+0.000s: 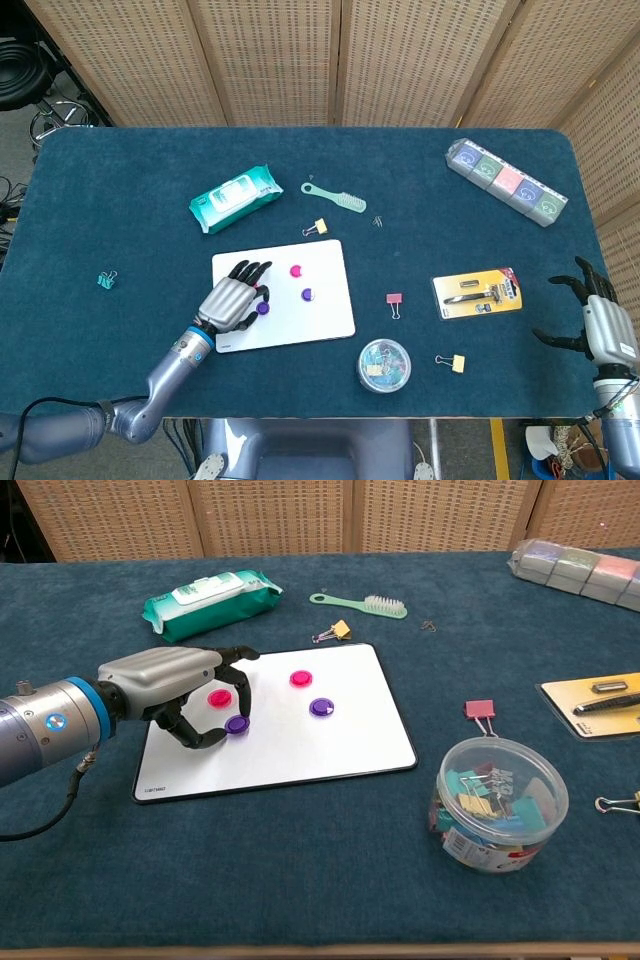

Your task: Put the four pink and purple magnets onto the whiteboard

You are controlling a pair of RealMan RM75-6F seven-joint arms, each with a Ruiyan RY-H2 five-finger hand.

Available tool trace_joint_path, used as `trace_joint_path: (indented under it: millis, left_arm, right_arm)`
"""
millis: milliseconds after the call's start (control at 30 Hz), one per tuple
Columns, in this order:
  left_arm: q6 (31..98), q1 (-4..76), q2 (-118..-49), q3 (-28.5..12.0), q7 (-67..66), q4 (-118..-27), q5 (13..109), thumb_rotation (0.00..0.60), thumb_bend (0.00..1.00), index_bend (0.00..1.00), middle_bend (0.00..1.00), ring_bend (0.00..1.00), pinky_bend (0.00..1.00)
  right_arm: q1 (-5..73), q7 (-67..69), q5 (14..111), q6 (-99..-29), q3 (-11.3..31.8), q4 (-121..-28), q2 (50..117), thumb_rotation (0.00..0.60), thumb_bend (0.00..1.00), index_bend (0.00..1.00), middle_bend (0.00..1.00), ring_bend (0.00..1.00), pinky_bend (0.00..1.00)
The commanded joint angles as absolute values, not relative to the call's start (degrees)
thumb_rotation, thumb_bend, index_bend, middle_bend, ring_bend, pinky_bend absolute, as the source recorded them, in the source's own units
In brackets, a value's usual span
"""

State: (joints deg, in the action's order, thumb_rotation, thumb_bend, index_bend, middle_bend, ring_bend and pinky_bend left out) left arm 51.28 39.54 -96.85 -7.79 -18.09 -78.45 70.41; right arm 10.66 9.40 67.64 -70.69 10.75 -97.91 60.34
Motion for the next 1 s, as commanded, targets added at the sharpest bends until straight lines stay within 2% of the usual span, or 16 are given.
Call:
trace_joint_path:
  millis: [33, 333, 500, 867, 1000]
  left_arm:
    - [51.72, 39.56, -97.02, -7.77, -18.63, -78.33, 70.17, 0.6, 0.43, 0.57, 0.0, 0.0, 0.0]
    - [52.38, 39.67, -97.6, -7.38, -19.53, -77.55, 69.54, 0.6, 0.43, 0.54, 0.0, 0.0, 0.0]
    - [52.46, 39.72, -97.74, -7.08, -19.41, -77.34, 69.36, 0.6, 0.43, 0.38, 0.0, 0.0, 0.0]
    - [52.76, 39.65, -97.23, -6.91, -17.94, -77.71, 69.32, 0.6, 0.42, 0.23, 0.0, 0.0, 0.0]
    - [53.89, 39.12, -95.51, -7.13, -15.15, -79.45, 70.76, 0.6, 0.42, 0.06, 0.0, 0.0, 0.0]
  right_arm:
    - [10.66, 9.47, 67.58, -70.65, 10.77, -97.85, 60.33, 0.6, 0.05, 0.27, 0.0, 0.0, 0.0]
    - [10.64, 9.72, 67.59, -70.57, 10.8, -97.82, 60.22, 0.6, 0.05, 0.27, 0.0, 0.0, 0.0]
    - [10.57, 9.78, 67.59, -70.71, 10.84, -97.87, 60.14, 0.6, 0.05, 0.27, 0.0, 0.0, 0.0]
    - [10.57, 9.76, 67.63, -70.69, 10.83, -97.93, 60.13, 0.6, 0.05, 0.27, 0.0, 0.0, 0.0]
    - [10.58, 9.74, 67.74, -70.68, 10.78, -97.97, 60.14, 0.6, 0.05, 0.27, 0.0, 0.0, 0.0]
